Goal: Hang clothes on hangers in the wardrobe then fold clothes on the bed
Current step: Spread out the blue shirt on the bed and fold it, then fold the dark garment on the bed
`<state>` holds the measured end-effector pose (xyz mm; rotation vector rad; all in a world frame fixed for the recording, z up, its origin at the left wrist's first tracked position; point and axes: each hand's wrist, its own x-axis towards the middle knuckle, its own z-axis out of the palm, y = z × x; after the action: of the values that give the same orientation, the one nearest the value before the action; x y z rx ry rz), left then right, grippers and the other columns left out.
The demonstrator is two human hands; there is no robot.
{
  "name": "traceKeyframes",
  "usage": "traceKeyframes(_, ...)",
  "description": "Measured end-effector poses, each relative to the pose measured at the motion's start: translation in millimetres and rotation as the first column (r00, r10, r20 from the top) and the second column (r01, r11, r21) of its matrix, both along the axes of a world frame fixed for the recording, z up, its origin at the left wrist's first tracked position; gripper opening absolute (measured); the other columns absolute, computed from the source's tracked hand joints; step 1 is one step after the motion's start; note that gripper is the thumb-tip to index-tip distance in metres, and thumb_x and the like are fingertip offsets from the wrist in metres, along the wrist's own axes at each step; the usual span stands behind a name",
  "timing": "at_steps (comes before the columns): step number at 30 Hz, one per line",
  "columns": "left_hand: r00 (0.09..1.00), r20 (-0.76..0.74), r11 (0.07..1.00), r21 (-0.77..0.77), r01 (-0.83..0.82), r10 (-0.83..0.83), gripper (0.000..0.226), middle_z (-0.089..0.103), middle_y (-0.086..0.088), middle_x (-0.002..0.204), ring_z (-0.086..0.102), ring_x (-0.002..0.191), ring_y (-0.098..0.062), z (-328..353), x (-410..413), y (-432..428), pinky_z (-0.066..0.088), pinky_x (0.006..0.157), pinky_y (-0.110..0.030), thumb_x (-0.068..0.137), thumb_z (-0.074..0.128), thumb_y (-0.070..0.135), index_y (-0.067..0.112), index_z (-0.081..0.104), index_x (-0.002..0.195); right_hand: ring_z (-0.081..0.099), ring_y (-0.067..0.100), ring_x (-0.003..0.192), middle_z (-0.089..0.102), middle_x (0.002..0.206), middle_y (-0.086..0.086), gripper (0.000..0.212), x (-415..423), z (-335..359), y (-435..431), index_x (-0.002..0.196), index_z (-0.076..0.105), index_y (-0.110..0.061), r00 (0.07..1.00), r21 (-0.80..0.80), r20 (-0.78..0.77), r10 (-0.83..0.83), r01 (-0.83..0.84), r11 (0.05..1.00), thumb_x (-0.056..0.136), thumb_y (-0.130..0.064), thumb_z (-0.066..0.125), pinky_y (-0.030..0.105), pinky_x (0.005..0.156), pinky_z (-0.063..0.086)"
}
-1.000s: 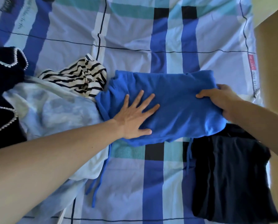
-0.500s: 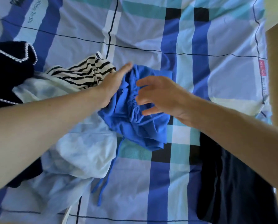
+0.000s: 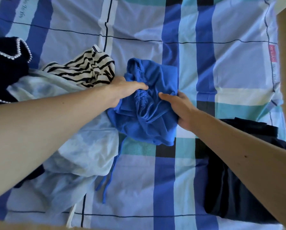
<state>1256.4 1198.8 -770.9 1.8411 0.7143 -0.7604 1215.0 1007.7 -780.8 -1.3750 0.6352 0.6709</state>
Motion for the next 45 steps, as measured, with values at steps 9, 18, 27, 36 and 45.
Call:
traceKeyframes(9, 0.998, 0.047, 0.868, -0.493, 0.062, -0.045, 0.025, 0.078, -0.007, 0.100, 0.075, 0.093, -0.025, 87.3, -93.8, -138.7, 0.060, 0.089, -0.044, 0.084, 0.078, 0.022, 0.013, 0.075, 0.107, 0.072, 0.026, 0.102, 0.074, 0.112, 0.007, 0.040, -115.4, 123.5, -145.0, 0.122, 0.059, -0.016, 0.957, -0.188, 0.247, -0.153, 0.202, 0.961, 0.086, -0.016, 0.075, 0.049, 0.092, 0.056)
traceKeyframes(18, 0.990, 0.035, 0.959, -0.243, 0.144, -0.139, 0.055, 0.070, 0.003, 0.112, 0.068, 0.100, -0.018, 28.1, -197.6, -279.6, 0.055, 0.090, -0.038, 0.074, 0.086, 0.035, 0.020, 0.056, 0.118, 0.065, 0.018, 0.109, 0.059, 0.130, 0.002, 0.094, -226.0, 84.8, -276.1, 0.156, 0.016, -0.035, 0.999, -0.680, 0.012, 0.045, -0.025, 0.733, 0.086, -0.023, 0.077, 0.042, 0.092, 0.055)
traceKeyframes(27, -0.004, 0.487, 0.391, 0.706, 0.591, -0.873, 0.092, 0.013, -0.013, 0.167, 0.008, 0.154, -0.038, 6.0, -207.0, -279.5, 0.019, 0.120, -0.059, 0.086, 0.064, 0.041, 0.016, 0.015, 0.159, 0.012, 0.030, 0.153, 0.007, 0.166, 0.012, 0.091, -252.6, 30.7, -243.7, 0.159, 0.017, -0.021, 0.888, -0.931, 0.155, 0.433, -0.015, 0.364, 0.086, -0.021, 0.071, 0.047, 0.120, 0.026)
traceKeyframes(36, -0.011, 0.366, 0.242, 0.636, 0.733, -0.931, 0.076, 0.001, -0.006, 0.169, -0.010, 0.155, -0.026, -9.1, -195.7, -247.5, 0.002, 0.125, -0.051, 0.098, 0.043, 0.054, 0.021, 0.015, 0.161, -0.004, 0.029, 0.155, -0.003, 0.167, 0.010, 0.084, -236.3, 44.1, -218.4, 0.158, 0.022, -0.019, 0.824, -0.898, -0.181, 0.537, -0.361, 0.250, 0.087, -0.023, 0.066, 0.053, 0.122, 0.003)
traceKeyframes(45, 0.519, 0.272, 0.486, 0.806, 0.337, -0.810, 0.080, 0.026, -0.020, 0.161, 0.020, 0.151, -0.039, 17.9, -128.4, -34.6, 0.017, 0.122, -0.056, 0.087, 0.065, 0.039, 0.005, 0.034, 0.152, 0.010, 0.031, 0.151, 0.007, 0.165, 0.009, 0.086, -175.6, 79.5, -100.5, 0.157, 0.020, -0.019, 0.788, -0.864, -0.064, 0.612, -0.350, 0.362, 0.088, -0.018, 0.070, 0.050, 0.124, 0.008)
